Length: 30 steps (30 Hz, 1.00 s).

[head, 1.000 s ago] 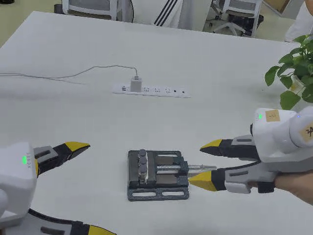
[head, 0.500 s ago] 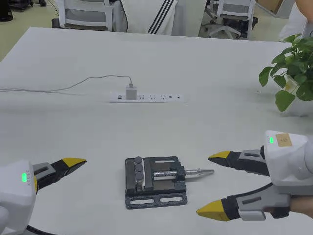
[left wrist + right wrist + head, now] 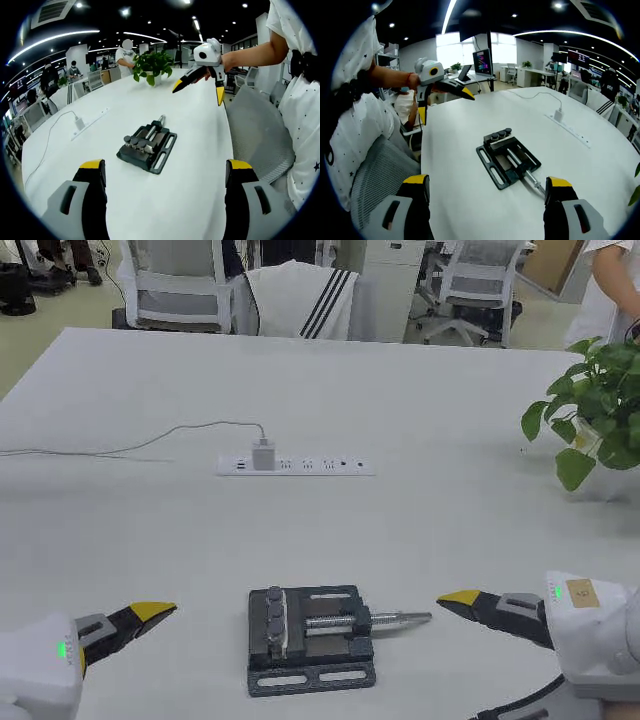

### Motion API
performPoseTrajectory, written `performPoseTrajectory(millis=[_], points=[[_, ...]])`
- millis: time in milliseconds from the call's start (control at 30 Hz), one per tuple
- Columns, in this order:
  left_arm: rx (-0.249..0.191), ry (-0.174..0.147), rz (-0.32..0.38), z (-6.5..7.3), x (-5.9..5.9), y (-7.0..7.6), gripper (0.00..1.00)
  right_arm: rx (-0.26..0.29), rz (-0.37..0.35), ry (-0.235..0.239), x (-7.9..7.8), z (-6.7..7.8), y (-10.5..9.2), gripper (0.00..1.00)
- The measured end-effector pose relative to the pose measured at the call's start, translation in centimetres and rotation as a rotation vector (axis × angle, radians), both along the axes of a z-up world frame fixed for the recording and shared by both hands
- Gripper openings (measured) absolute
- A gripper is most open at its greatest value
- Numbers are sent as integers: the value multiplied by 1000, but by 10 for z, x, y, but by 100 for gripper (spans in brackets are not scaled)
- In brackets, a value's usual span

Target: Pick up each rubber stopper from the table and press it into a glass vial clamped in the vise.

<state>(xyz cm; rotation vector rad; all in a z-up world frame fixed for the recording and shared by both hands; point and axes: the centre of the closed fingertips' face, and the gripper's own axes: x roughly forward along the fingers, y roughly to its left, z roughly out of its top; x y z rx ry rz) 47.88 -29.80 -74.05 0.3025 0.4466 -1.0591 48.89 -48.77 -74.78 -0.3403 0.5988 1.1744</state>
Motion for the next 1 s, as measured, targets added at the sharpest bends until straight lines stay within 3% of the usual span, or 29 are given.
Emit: performPoseTrajectory(millis=[500, 1000], points=[[38, 35, 10, -28, -8, 7, 99, -6, -7, -2, 0, -9, -7, 94], [36, 47, 2, -33, -11, 5, 99, 2, -23, -16, 1, -4, -8, 94]])
